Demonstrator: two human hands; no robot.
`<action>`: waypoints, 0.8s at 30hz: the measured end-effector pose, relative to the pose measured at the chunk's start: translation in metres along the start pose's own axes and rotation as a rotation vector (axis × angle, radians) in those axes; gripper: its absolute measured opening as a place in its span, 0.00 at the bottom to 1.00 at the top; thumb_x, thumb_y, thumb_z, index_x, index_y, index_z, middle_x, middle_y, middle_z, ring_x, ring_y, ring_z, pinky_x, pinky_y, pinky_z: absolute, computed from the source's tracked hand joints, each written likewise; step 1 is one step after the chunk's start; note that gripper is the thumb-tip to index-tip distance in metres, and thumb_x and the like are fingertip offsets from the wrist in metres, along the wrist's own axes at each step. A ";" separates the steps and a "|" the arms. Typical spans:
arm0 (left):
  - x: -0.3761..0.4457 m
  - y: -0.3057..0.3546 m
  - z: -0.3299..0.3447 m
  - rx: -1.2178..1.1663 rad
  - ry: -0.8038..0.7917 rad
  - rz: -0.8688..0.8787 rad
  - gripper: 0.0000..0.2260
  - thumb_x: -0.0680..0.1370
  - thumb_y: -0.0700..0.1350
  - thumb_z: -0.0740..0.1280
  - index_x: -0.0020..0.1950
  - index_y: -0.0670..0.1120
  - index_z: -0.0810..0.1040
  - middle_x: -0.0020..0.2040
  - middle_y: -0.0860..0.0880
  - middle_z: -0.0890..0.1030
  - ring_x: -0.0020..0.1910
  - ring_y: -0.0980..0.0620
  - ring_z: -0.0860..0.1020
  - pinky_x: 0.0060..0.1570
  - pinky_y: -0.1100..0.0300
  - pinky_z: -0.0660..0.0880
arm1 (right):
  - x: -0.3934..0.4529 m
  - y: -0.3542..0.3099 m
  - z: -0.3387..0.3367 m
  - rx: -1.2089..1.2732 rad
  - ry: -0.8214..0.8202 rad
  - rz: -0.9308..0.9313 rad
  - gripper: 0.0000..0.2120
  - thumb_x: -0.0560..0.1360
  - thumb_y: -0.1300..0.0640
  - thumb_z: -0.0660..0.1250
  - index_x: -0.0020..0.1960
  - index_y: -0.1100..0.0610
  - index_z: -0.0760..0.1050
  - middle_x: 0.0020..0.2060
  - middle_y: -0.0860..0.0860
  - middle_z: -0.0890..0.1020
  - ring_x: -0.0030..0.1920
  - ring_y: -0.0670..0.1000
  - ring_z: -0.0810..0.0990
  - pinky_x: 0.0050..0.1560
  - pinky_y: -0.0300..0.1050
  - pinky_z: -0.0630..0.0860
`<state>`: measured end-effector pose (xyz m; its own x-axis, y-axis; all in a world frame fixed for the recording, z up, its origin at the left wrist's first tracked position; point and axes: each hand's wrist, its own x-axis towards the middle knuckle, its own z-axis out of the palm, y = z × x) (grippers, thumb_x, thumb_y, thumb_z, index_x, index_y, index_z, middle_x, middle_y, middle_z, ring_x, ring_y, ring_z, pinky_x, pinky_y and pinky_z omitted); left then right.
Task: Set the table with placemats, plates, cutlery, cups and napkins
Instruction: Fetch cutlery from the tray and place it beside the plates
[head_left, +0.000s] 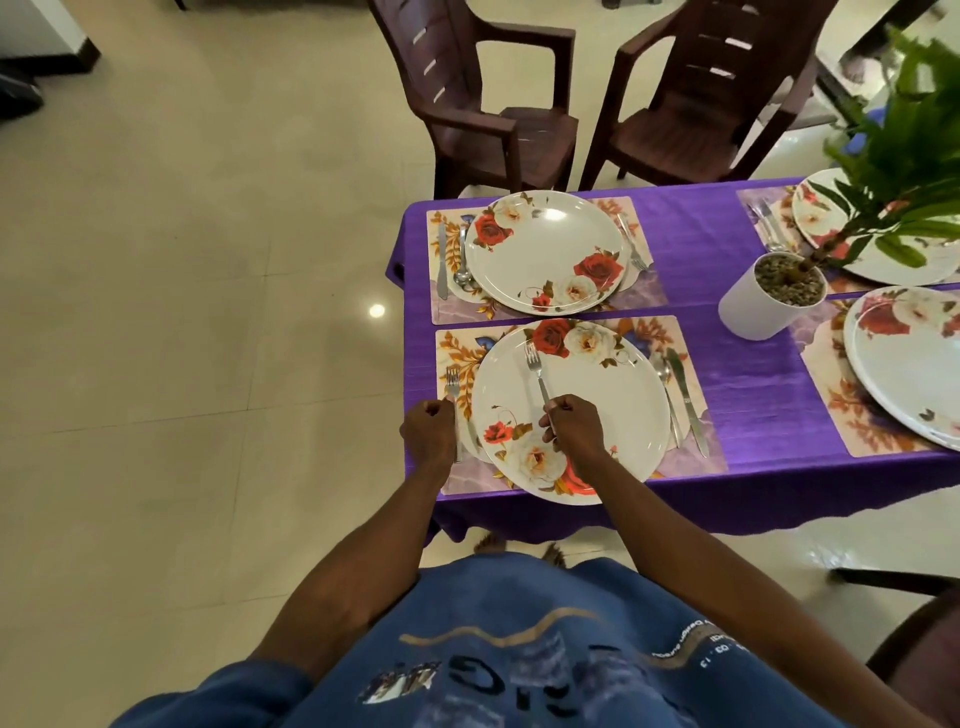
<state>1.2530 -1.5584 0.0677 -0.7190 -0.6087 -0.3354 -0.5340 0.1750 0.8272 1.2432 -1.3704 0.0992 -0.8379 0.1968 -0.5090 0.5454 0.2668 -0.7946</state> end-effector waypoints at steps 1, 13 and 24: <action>-0.002 0.001 0.000 0.013 0.017 0.018 0.09 0.80 0.46 0.67 0.49 0.41 0.81 0.45 0.49 0.82 0.41 0.53 0.78 0.33 0.68 0.69 | -0.001 0.000 -0.001 0.006 0.000 -0.005 0.08 0.81 0.59 0.60 0.51 0.59 0.78 0.38 0.53 0.82 0.32 0.50 0.78 0.31 0.39 0.73; -0.038 0.057 0.094 0.130 -0.139 0.339 0.11 0.80 0.49 0.64 0.44 0.43 0.81 0.41 0.47 0.81 0.42 0.48 0.79 0.41 0.55 0.75 | 0.010 0.013 -0.069 0.271 0.198 0.008 0.08 0.80 0.60 0.60 0.48 0.60 0.78 0.32 0.52 0.78 0.28 0.48 0.71 0.25 0.37 0.66; -0.140 0.102 0.246 0.191 -0.305 0.494 0.08 0.78 0.44 0.66 0.42 0.41 0.79 0.41 0.43 0.81 0.42 0.42 0.78 0.41 0.53 0.71 | 0.070 0.068 -0.249 0.327 0.768 0.121 0.10 0.82 0.62 0.58 0.52 0.66 0.76 0.43 0.56 0.76 0.45 0.54 0.74 0.41 0.42 0.64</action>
<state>1.1895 -1.2649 0.0879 -0.9819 -0.1761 -0.0697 -0.1546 0.5329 0.8319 1.2267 -1.1035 0.0922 -0.4629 0.8250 -0.3241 0.4979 -0.0605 -0.8651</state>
